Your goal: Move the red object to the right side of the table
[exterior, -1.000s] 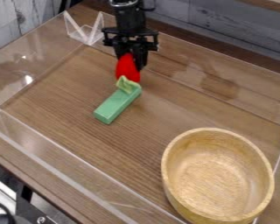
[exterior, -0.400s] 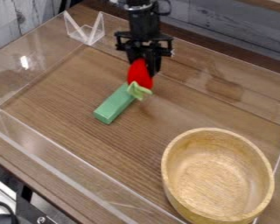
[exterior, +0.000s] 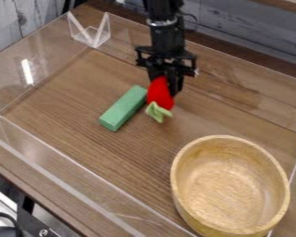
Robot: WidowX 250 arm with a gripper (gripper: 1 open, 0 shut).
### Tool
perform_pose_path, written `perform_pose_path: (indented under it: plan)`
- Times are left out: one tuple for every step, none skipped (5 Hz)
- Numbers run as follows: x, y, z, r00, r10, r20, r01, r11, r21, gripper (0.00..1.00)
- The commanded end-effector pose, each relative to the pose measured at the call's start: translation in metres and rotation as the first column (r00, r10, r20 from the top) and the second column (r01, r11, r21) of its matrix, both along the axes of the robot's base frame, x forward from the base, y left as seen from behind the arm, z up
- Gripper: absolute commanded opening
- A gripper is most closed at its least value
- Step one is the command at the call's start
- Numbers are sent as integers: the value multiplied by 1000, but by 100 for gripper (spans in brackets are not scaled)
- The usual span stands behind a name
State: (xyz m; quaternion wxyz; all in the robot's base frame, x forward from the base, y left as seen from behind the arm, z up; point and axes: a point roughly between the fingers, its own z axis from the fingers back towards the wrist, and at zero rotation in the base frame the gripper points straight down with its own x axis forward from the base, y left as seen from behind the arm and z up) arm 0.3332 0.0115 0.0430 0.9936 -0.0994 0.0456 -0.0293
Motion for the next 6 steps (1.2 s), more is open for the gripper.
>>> perform_pose_path:
  plan:
    - [4,-14,15,997,-30,77,29,1000,13,0]
    - [5,-19,6,997,-40,70,39,999,20,0]
    - [6,-20,-2,997,-43,64,42,999,27,0]
    - [8,-21,-8,997,-45,59,43,999,33,0]
    - [9,-21,-12,997,-45,55,43,998,38,0]
    - [10,-22,-16,998,-46,50,44,998,44,0]
